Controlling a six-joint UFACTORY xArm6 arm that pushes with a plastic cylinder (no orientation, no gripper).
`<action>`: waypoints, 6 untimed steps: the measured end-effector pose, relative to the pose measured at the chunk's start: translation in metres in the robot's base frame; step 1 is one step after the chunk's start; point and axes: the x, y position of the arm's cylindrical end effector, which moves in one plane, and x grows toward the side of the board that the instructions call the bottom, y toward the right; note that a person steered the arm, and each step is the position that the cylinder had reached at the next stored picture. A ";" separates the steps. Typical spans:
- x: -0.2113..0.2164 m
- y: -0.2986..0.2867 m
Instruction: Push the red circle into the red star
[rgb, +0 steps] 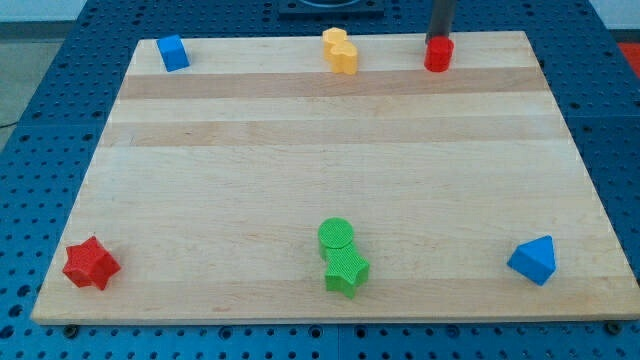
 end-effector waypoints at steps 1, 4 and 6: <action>0.018 0.009; 0.068 0.021; 0.099 -0.011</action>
